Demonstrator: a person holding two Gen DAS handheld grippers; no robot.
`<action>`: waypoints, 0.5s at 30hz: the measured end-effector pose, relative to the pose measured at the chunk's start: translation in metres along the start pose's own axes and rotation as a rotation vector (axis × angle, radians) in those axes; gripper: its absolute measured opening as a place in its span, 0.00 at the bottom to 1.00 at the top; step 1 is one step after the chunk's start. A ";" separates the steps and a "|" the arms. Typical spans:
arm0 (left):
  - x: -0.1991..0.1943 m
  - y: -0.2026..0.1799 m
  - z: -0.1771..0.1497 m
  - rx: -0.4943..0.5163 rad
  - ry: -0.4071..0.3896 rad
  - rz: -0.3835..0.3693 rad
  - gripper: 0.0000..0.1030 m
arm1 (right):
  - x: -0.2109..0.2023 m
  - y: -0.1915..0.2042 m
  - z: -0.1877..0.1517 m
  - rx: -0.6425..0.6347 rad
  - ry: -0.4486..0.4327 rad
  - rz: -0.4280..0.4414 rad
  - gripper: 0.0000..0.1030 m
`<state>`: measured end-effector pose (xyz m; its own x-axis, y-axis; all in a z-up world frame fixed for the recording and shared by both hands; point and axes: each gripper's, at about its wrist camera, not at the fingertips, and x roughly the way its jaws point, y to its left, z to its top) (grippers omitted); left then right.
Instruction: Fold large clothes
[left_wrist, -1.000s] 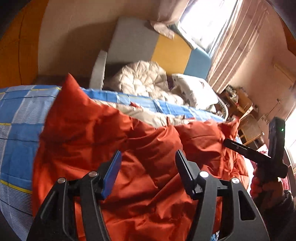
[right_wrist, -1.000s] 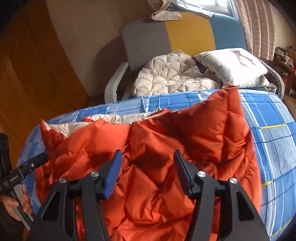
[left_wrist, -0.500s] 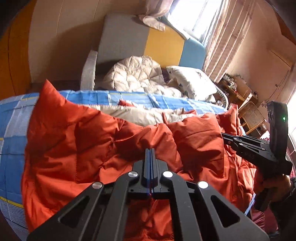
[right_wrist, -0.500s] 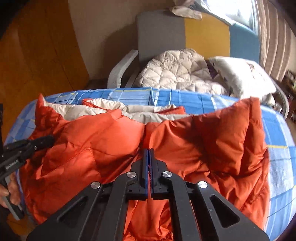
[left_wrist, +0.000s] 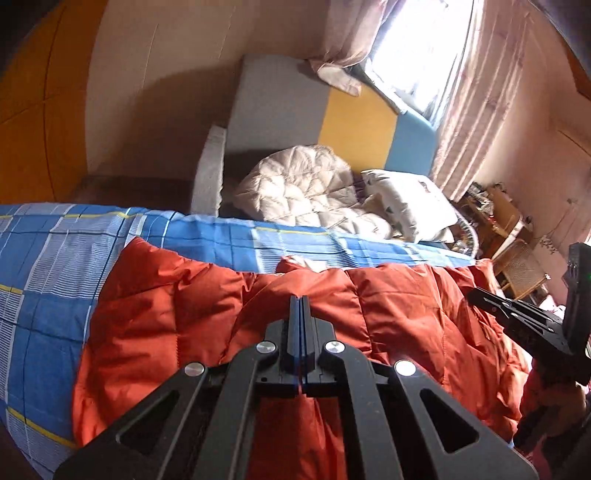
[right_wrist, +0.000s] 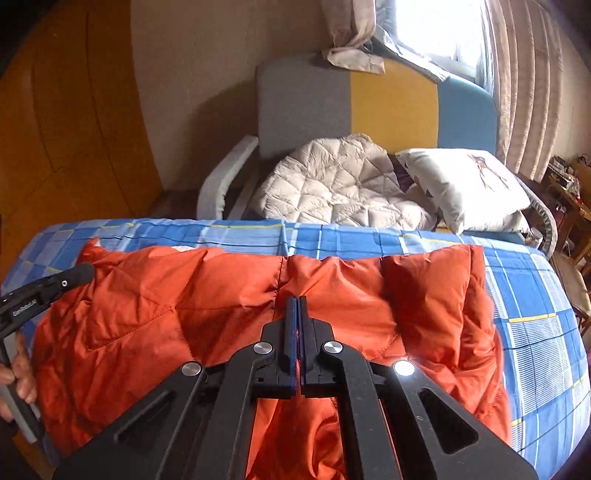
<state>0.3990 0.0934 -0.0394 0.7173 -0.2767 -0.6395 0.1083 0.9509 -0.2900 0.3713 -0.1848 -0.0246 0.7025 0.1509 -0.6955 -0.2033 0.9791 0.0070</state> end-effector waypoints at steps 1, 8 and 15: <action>0.007 0.001 0.000 -0.003 0.010 0.008 0.00 | 0.008 0.001 -0.001 -0.002 0.008 -0.012 0.01; 0.052 0.016 -0.015 -0.030 0.076 0.055 0.00 | 0.054 0.003 -0.011 -0.005 0.053 -0.052 0.01; 0.075 0.022 -0.026 -0.044 0.089 0.059 0.00 | 0.088 0.000 -0.024 0.014 0.075 -0.043 0.00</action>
<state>0.4373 0.0893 -0.1127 0.6576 -0.2332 -0.7163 0.0359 0.9595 -0.2794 0.4165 -0.1744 -0.1028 0.6575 0.0988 -0.7469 -0.1646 0.9863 -0.0144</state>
